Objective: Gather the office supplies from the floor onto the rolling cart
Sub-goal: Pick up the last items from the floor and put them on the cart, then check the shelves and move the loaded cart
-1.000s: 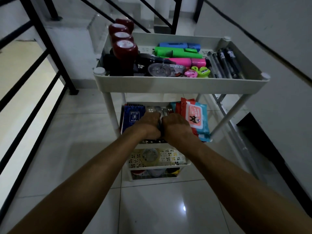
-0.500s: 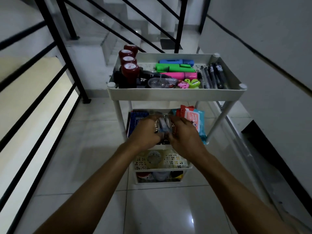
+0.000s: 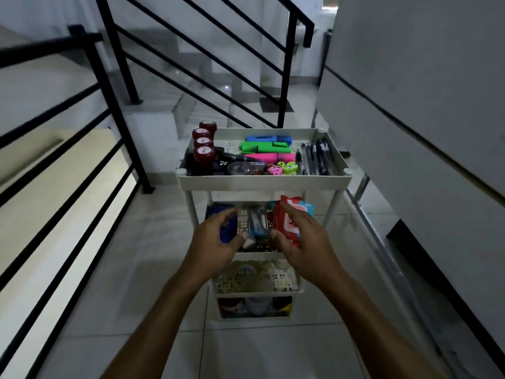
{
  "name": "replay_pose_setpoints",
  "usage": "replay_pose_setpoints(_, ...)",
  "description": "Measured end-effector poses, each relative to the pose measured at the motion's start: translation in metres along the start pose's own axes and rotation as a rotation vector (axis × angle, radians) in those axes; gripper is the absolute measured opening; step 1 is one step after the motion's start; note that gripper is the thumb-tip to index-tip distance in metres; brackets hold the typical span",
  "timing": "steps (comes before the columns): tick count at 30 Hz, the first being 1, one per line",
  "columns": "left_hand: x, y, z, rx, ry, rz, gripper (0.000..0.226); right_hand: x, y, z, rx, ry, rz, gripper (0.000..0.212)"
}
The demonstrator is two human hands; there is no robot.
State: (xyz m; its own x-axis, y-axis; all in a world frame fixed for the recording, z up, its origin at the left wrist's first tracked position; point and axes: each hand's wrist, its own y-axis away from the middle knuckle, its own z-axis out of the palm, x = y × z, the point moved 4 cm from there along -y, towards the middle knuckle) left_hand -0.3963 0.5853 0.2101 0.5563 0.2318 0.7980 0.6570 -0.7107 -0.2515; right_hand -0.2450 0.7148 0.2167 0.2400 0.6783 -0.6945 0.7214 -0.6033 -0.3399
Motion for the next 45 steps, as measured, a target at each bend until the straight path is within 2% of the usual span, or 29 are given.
replay_pose_setpoints(3, 0.003, 0.008, -0.016, 0.125, 0.057, 0.01, 0.041, 0.006, 0.002, -0.014, 0.117, -0.054, 0.007, 0.044)
replay_pose_setpoints(6, -0.003, 0.019, -0.041, 0.346, 0.056, 0.027, 0.03, 0.02, 0.005, -0.033, 0.354, -0.001, 0.02, 0.032)
replay_pose_setpoints(8, -0.017, 0.021, -0.056, 0.462, 0.046, -0.024, 0.045, 0.031, 0.005, -0.045, 0.493, -0.001, 0.071, 0.039)
replay_pose_setpoints(10, -0.032, 0.012, -0.064, 0.461, 0.063, -0.119, 0.069, 0.04, 0.001, -0.054, 0.566, -0.06, 0.143, 0.051)
replay_pose_setpoints(12, -0.039, -0.003, -0.062, 0.348, 0.115, -0.174, 0.08, 0.045, -0.011, -0.056, 0.486, -0.184, 0.225, 0.056)
replay_pose_setpoints(13, -0.04, -0.012, -0.058, 0.275, 0.151, -0.182, 0.076, 0.046, -0.018, -0.054, 0.401, -0.263, 0.259, 0.051)
replay_pose_setpoints(16, -0.035, -0.037, -0.045, 0.107, 0.298, -0.194, 0.045, 0.043, -0.036, -0.047, 0.237, -0.481, 0.323, 0.032)
replay_pose_setpoints(18, -0.03, -0.047, -0.04, 0.161, 0.375, -0.204, 0.023, 0.044, -0.044, -0.046, 0.25, -0.571, 0.355, 0.029)
replay_pose_setpoints(20, -0.03, -0.051, -0.038, 0.286, 0.394, -0.245, 0.027, 0.047, -0.05, -0.043, 0.285, -0.587, 0.419, 0.027)
replay_pose_setpoints(22, -0.03, -0.054, -0.035, 0.342, 0.448, -0.3, 0.032, 0.052, -0.053, -0.042, 0.332, -0.554, 0.491, 0.024)
replay_pose_setpoints(25, -0.034, -0.062, -0.036, 0.248, 0.476, -0.335, 0.032, 0.053, -0.057, -0.043, 0.366, -0.523, 0.52, 0.01)
replay_pose_setpoints(29, -0.042, -0.067, -0.04, 0.131, 0.521, -0.314, 0.032, 0.05, -0.062, -0.043, 0.279, -0.537, 0.488, 0.015)
replay_pose_setpoints(35, -0.058, -0.059, -0.029, 0.1, 0.501, -0.265, 0.036, 0.058, -0.057, -0.039, 0.283, -0.585, 0.528, 0.012)
replay_pose_setpoints(37, -0.081, -0.043, -0.012, 0.046, 0.452, -0.349, 0.04, 0.066, -0.049, -0.028, 0.249, -0.57, 0.567, 0.019)
replay_pose_setpoints(41, -0.095, -0.039, 0.006, 0.111, 0.465, -0.477, 0.044, 0.077, -0.047, -0.016, 0.289, -0.571, 0.62, 0.034)
replay_pose_setpoints(43, -0.094, -0.049, 0.005, 0.052, 0.475, -0.482, 0.042, 0.079, -0.054, -0.017, 0.274, -0.596, 0.635, 0.032)
replay_pose_setpoints(45, -0.1, -0.056, 0.005, -0.029, 0.477, -0.469, 0.05, 0.084, -0.059, -0.017, 0.222, -0.621, 0.635, 0.032)
